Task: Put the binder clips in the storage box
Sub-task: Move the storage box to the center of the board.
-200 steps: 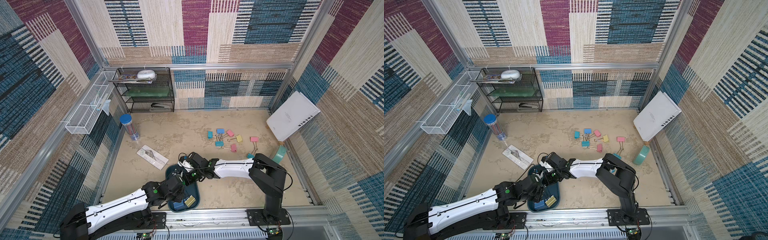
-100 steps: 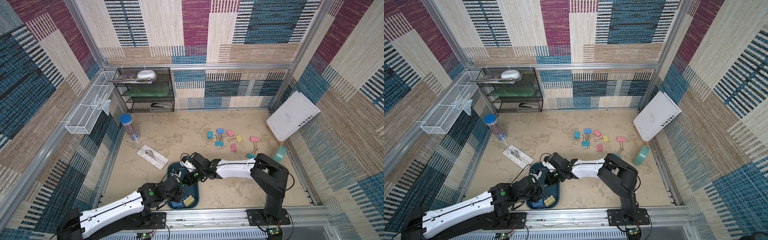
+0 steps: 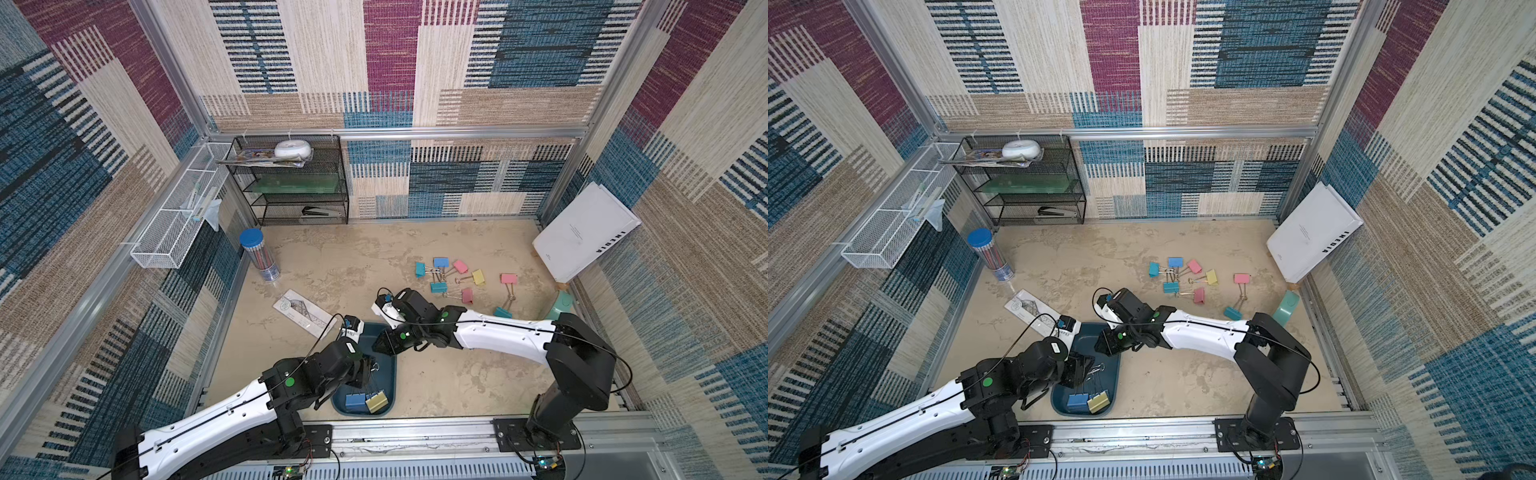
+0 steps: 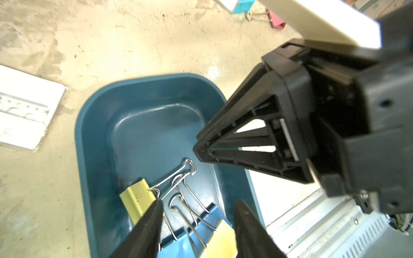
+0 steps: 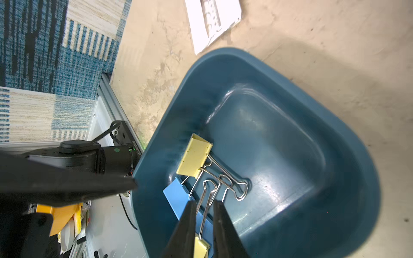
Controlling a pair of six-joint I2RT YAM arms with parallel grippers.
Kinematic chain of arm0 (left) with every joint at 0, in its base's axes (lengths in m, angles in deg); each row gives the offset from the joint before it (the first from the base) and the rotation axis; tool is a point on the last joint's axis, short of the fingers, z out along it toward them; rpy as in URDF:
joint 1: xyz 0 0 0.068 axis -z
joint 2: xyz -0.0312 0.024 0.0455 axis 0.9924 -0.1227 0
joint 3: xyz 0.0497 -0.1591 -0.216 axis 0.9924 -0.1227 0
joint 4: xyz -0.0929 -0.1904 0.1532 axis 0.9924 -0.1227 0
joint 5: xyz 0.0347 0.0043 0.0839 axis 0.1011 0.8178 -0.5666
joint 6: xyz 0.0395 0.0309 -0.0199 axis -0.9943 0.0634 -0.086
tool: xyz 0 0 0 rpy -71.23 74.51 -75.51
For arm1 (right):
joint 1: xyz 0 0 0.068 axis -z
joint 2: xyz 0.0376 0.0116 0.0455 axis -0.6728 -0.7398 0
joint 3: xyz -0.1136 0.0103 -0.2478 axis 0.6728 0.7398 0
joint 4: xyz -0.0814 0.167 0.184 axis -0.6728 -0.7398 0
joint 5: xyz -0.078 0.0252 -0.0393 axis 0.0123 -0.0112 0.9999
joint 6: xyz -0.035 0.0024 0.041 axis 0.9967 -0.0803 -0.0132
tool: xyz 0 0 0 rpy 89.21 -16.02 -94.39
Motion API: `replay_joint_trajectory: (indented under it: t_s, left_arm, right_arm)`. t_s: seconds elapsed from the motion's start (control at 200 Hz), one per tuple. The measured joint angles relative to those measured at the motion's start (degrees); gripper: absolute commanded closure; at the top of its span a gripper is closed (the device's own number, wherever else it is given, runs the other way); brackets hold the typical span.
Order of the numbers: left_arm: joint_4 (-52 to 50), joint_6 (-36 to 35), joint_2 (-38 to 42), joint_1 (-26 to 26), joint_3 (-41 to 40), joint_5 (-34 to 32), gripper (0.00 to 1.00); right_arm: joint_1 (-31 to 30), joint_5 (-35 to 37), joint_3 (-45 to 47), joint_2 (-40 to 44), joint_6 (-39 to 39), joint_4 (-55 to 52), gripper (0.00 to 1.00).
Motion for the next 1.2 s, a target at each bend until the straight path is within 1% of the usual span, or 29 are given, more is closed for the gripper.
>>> replay_joint_trajectory:
  t_s: [0.06,0.145,0.23,0.295,0.486,0.636,0.816,0.902,1.102,1.202]
  left_arm:
    - [-1.33,0.39,-0.11,-2.51,0.66,-1.05,0.30]
    - [-3.30,1.11,-1.97,-8.39,1.05,-1.20,0.28]
    - [-4.98,2.34,-4.15,-13.60,0.94,-0.79,0.25]
    - [-5.84,2.54,-4.92,-15.15,1.05,-0.61,0.24]
    - [-6.16,2.51,-9.07,-16.44,1.33,0.28,0.24]
    - [-4.59,2.60,-11.21,-16.50,-1.27,0.90,0.24]
    - [-0.50,2.95,-12.52,-16.50,-4.13,2.54,0.25]
    - [2.27,2.89,-13.33,-16.46,-5.33,4.76,0.25]
    - [8.13,2.60,-14.95,-14.82,-6.38,7.76,0.24]
    - [10.32,3.48,-16.41,-13.07,-6.32,7.80,0.24]
  right_arm:
    - [0.72,1.22,0.76,1.79,0.20,-1.09,0.68]
    - [2.54,2.27,3.37,4.46,0.11,-2.29,0.63]
    - [4.17,3.89,6.99,6.71,-0.79,-2.67,0.60]
    - [4.24,4.09,8.79,7.34,-1.03,-3.58,0.59]
    - [4.28,3.43,11.50,7.17,-1.70,-2.95,0.56]
    - [3.34,2.05,10.75,4.72,-1.75,-0.94,0.56]
    - [2.75,1.36,9.18,2.12,-1.53,0.00,0.56]
    - [2.84,1.97,9.16,2.05,-1.51,-0.42,0.57]
    - [5.16,2.60,10.91,4.31,-1.36,-1.09,0.57]
    - [6.56,2.56,11.54,4.92,-1.09,-1.51,0.57]
